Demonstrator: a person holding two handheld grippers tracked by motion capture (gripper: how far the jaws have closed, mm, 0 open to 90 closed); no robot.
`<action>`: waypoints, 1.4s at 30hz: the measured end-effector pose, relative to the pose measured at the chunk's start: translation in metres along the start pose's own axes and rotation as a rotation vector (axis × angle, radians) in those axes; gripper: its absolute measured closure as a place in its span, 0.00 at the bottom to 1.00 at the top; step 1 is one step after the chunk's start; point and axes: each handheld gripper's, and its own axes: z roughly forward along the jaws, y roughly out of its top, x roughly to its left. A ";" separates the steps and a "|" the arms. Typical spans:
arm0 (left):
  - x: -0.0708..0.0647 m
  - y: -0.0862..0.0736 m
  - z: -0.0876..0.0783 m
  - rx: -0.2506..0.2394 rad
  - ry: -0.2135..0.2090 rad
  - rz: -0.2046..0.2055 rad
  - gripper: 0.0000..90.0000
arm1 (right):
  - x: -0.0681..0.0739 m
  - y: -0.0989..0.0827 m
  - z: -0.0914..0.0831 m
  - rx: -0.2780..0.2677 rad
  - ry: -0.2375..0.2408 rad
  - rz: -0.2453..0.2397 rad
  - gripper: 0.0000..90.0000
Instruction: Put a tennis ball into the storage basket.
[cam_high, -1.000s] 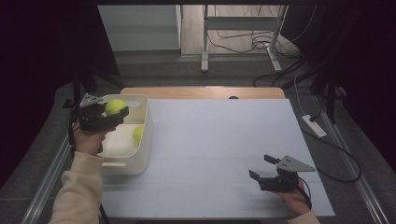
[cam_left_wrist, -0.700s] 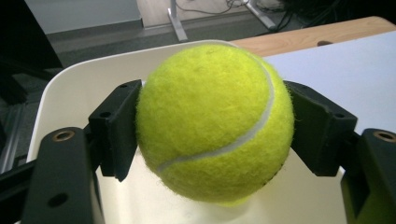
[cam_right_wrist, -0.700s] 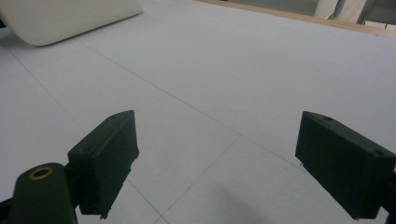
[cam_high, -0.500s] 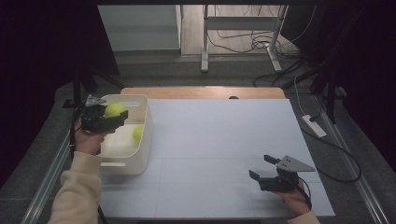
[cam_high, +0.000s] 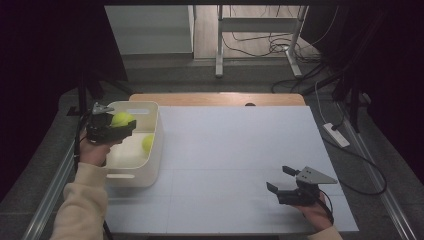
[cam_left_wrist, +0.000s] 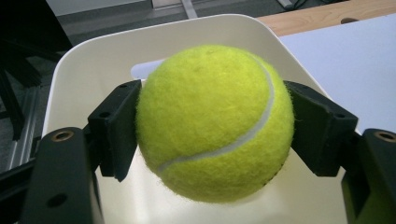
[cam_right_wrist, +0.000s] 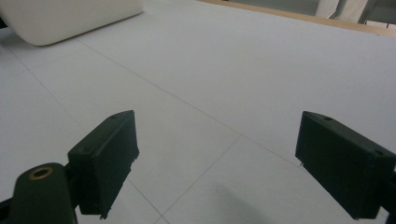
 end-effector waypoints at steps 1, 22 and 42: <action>0.000 0.000 0.000 0.000 0.002 -0.002 0.29 | 0.000 0.000 0.000 0.000 0.000 0.000 0.15; -0.007 0.000 -0.016 -0.115 -0.089 -0.014 0.12 | 0.000 0.000 0.000 0.002 0.000 0.001 0.14; -0.022 -0.017 -0.026 -0.180 -0.225 0.011 0.13 | 0.000 0.000 0.000 0.001 -0.003 0.000 0.15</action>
